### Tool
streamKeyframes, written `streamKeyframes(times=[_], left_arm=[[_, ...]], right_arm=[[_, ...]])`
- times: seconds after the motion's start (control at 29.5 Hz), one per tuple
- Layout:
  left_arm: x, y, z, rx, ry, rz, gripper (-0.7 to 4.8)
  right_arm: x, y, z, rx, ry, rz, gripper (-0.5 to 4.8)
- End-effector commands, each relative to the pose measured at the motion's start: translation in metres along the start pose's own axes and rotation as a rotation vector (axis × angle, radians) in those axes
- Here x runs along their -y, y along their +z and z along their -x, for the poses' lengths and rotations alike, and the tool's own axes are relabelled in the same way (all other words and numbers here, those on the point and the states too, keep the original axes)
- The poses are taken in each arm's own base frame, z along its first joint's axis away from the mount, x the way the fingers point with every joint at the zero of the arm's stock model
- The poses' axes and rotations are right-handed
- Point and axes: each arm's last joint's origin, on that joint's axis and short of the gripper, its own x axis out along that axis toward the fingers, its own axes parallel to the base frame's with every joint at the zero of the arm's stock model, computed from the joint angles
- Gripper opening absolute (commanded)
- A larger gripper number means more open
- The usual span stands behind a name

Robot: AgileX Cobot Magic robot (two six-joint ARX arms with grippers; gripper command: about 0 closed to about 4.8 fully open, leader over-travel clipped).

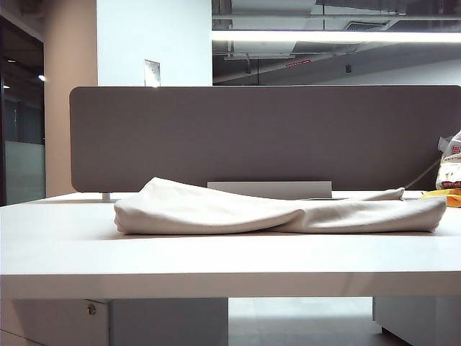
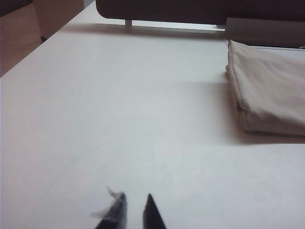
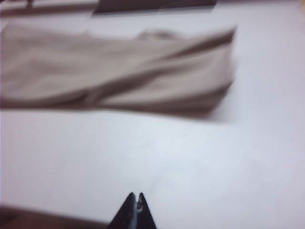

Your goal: Fold the bottom side of the T-shirt horizontally towards the center, about one-third of the way, then fold the sleeve back towards the center, creating a straight line along the edge of the T-shirt, and finally fold the bottom of the T-shirt up towards the top, creating a neat rectangle.

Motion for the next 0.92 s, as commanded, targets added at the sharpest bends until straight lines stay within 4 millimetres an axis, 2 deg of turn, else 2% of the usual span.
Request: streamKeyframes(times=[0.03, 0.27, 0.61, 0.92], left_arm=[[0.000, 0.001, 0.000, 0.008, 0.001, -0.001, 0.53], [0.000, 0.001, 0.000, 0.008, 0.001, -0.001, 0.53], [0.000, 0.001, 0.000, 0.008, -0.001, -0.001, 0.53], [0.000, 0.001, 0.000, 0.008, -0.001, -0.001, 0.53]], right_arm=[[-0.001, -0.003, 0.002, 0.111, -0.087, 0.033, -0.01], [0.001, -0.025, -0.003, 0.215, -0.074, 0.051, -0.01], [0.006, -0.039, -0.005, 0.199, -0.189, 0.064, -0.01], [0.007, -0.049, -0.007, 0.092, -0.197, 0.132, -0.01]])
